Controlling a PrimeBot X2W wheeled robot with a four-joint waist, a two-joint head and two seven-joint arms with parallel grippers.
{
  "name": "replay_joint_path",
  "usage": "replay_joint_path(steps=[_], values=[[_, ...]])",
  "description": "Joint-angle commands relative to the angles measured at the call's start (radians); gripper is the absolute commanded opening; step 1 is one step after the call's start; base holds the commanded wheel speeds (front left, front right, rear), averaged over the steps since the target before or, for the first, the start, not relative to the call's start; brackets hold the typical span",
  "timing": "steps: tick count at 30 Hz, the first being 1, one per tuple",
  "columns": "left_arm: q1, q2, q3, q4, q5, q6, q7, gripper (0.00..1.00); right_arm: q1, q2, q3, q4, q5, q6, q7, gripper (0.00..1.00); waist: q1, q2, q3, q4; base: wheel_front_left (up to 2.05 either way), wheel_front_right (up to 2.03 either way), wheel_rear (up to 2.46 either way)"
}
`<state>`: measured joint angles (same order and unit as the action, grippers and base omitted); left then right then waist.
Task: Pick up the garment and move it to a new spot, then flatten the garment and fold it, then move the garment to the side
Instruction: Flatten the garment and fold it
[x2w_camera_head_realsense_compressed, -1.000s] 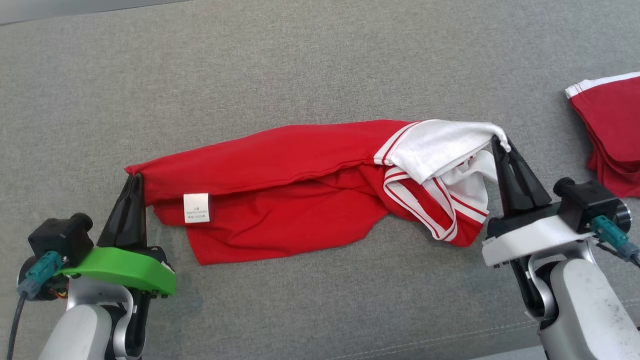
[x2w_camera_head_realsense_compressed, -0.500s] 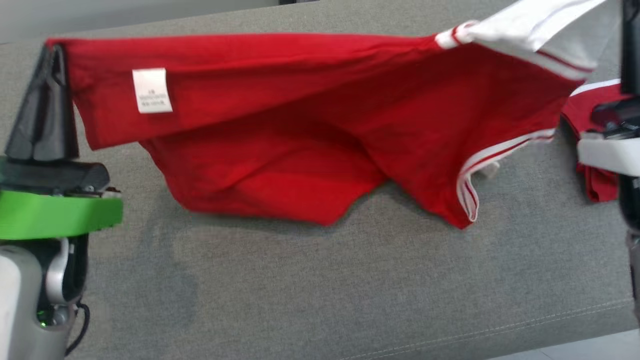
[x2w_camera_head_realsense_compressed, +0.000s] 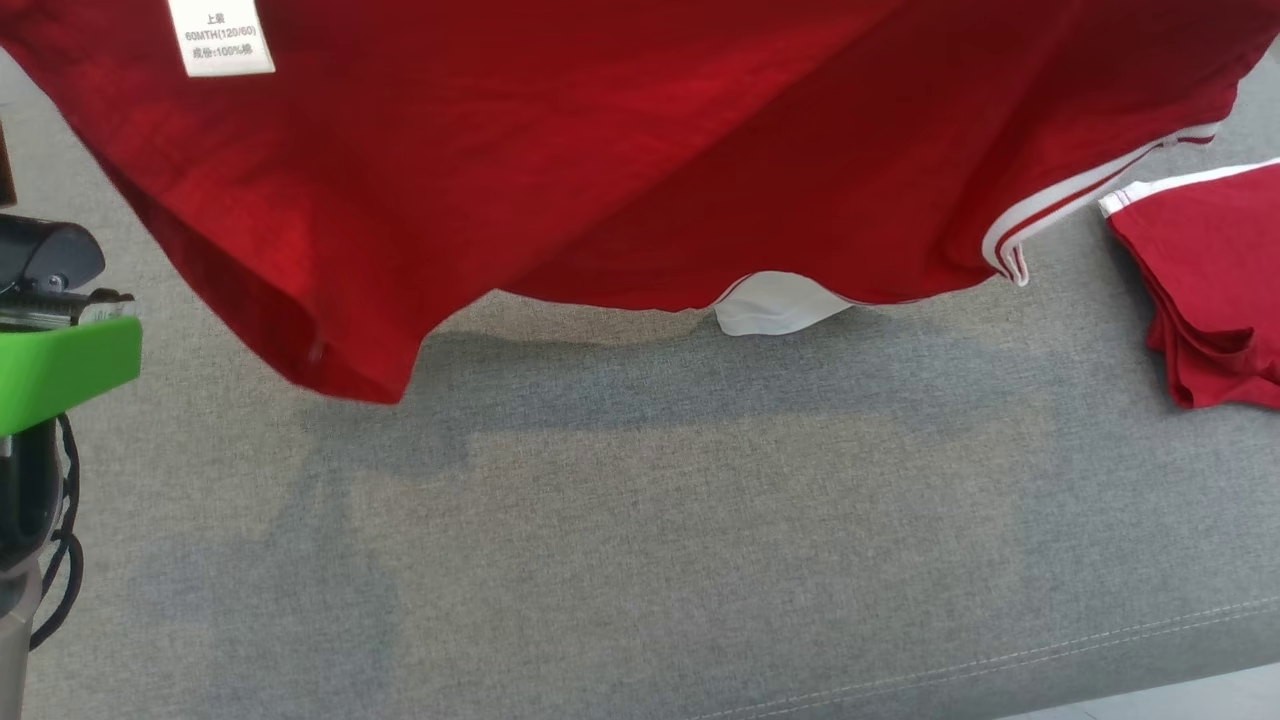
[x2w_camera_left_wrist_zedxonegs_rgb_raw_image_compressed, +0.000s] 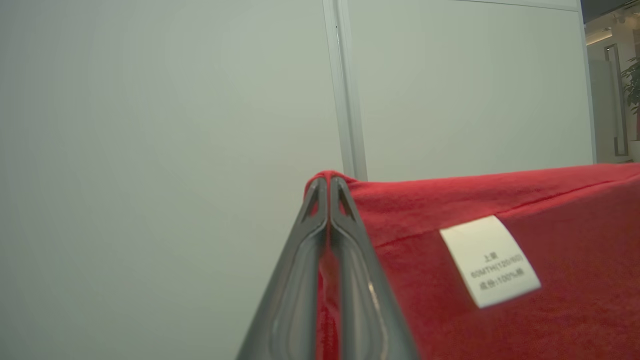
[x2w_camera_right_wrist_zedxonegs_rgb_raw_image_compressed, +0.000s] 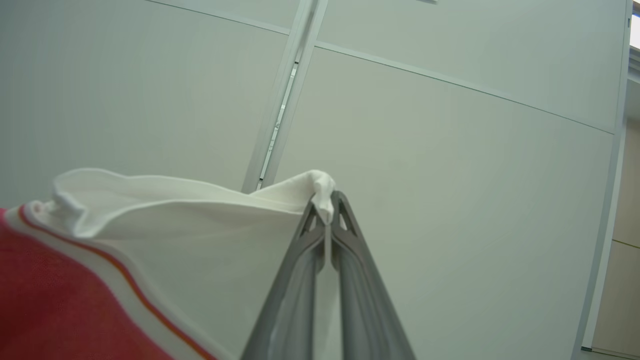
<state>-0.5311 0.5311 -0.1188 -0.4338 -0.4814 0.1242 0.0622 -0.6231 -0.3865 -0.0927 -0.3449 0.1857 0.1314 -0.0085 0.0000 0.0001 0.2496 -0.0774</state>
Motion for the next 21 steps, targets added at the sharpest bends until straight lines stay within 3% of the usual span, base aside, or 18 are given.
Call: replay_joint_path(steps=[1, 5, 10, 16, 21], values=[[-0.023, 0.001, -0.003, 0.004, -0.005, -0.001, 0.007, 0.0, -0.016, -0.001, 0.004, 0.01, 0.016, -0.002, 0.006, 0.0, 0.0, -0.0001, 0.009, 0.002, 0.0, 0.0, 0.0], [-0.074, -0.008, -0.021, 0.044, -0.018, -0.021, 0.004, 0.0, -0.064, -0.013, 0.035, 0.07, 0.045, -0.002, 0.008, 0.0, 0.0, -0.0001, 0.04, 0.006, 0.0, 0.0, 0.0], [-0.253, -0.035, -0.066, 0.186, -0.023, -0.082, -0.018, 0.0, -0.227, -0.039, 0.099, 0.227, 0.09, -0.002, -0.015, 0.0, 0.0, -0.0001, 0.095, 0.018, 0.0, 0.0, 0.0], [-0.544, -0.087, -0.125, 0.486, 0.006, -0.165, -0.091, 0.0, -0.519, -0.039, 0.202, 0.486, 0.092, -0.002, -0.095, 0.0, 0.0, -0.0001, 0.149, 0.031, 0.0, 0.0, 0.0], [-0.714, -0.12, -0.128, 0.699, 0.022, -0.189, -0.166, 0.0, -0.711, 0.003, 0.227, 0.666, 0.077, -0.002, -0.183, 0.0, 0.0, -0.0001, 0.166, 0.031, 0.0, 0.0, 0.0]])
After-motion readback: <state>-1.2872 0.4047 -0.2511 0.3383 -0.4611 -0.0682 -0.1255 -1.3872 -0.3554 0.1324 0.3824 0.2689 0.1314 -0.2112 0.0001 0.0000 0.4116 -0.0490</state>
